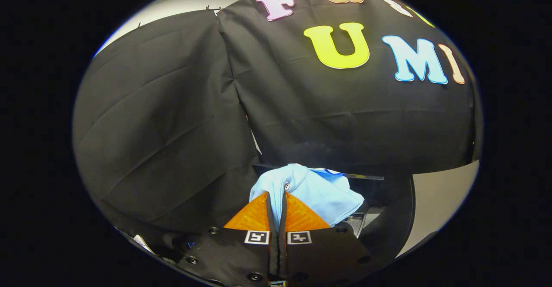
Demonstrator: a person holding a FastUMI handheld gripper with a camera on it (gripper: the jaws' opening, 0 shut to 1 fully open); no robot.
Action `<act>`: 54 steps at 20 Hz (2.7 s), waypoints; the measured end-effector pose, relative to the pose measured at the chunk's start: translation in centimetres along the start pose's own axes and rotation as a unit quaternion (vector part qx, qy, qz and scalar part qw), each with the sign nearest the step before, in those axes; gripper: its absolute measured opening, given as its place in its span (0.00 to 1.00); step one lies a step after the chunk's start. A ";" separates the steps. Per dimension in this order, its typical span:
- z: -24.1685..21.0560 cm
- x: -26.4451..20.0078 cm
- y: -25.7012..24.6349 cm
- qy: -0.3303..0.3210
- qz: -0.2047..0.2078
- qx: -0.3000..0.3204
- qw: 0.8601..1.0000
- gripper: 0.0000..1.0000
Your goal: Put the clothes into the washing machine and then close the washing machine lid.
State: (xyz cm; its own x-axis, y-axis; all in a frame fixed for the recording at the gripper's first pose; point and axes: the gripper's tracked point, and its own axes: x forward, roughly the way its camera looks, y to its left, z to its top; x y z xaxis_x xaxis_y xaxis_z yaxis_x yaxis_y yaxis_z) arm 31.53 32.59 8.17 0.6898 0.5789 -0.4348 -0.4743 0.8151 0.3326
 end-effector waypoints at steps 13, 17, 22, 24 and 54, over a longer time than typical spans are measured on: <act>-5.7 4.5 -2.3 0.038 -0.046 0.026 0.998 0.01; -7.1 5.8 -3.3 0.046 -0.062 0.036 0.996 0.01; -9.2 7.1 -4.0 0.059 -0.077 0.044 0.994 0.02; -9.9 7.9 -4.3 0.063 -0.081 0.046 0.994 0.01; -22.1 18.1 -5.4 0.167 -0.113 0.023 0.979 0.02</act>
State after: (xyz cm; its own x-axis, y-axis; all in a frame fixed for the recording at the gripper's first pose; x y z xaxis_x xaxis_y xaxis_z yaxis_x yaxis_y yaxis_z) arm 34.49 39.14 -19.95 0.5537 0.3654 -0.7483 -0.2994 0.9259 0.2305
